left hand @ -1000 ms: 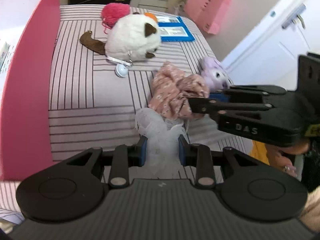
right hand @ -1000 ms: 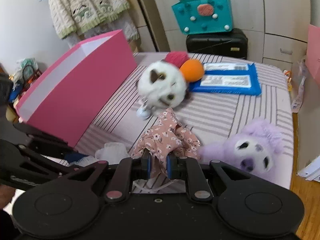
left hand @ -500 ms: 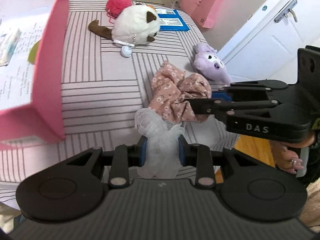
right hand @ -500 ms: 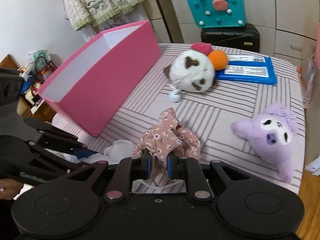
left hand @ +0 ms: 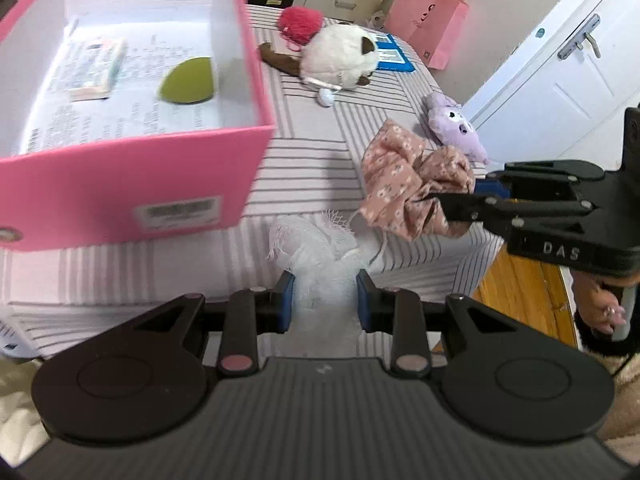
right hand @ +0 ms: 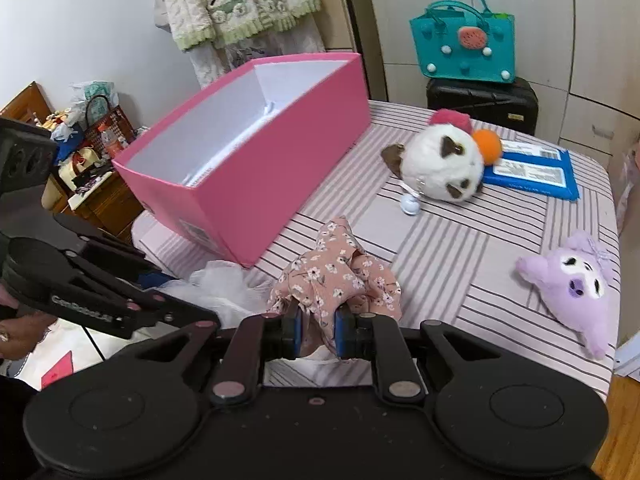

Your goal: Organize soft objects

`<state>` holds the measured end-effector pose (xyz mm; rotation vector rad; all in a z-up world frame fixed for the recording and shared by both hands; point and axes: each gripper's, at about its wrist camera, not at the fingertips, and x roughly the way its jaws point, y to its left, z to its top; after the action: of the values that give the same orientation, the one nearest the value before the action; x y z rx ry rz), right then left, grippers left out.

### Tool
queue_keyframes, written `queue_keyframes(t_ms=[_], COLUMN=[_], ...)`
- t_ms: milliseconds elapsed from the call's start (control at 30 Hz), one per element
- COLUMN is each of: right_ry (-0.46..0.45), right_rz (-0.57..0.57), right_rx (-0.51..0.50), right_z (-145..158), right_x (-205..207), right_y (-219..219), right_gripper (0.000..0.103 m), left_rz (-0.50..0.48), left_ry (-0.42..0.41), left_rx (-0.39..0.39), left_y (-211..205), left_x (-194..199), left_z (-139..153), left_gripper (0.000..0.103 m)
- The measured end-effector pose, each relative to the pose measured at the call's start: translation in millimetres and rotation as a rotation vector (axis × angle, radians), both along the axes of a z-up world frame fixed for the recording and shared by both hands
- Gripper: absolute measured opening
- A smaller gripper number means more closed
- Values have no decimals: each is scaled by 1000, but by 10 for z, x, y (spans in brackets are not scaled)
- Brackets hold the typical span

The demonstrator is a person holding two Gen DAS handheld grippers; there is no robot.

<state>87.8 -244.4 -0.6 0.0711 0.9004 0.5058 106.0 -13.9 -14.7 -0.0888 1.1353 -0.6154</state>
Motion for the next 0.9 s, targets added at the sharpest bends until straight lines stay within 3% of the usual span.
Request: queue_keyframes(t_ms=[200,467,633,900], right_ry=[6,65,42,13], right_rz=[35,146,248,281], right_rx=[19,59,20,38], right_z=[110,224,329,603], right_x=[-19,-18,-99,-33], right_y=[181,481,765,1009], right_gripper=[19,19,19,19], left_rz=[0,6,-3,-38], left_ry=[37,17,-1,-61], left_rx=[14,62,72,84], left_y=[344,654,788,951], left_x=[-66,-65,-44,-50], left_z=[131,339,477,762], left_gripper=[29,29,29,29])
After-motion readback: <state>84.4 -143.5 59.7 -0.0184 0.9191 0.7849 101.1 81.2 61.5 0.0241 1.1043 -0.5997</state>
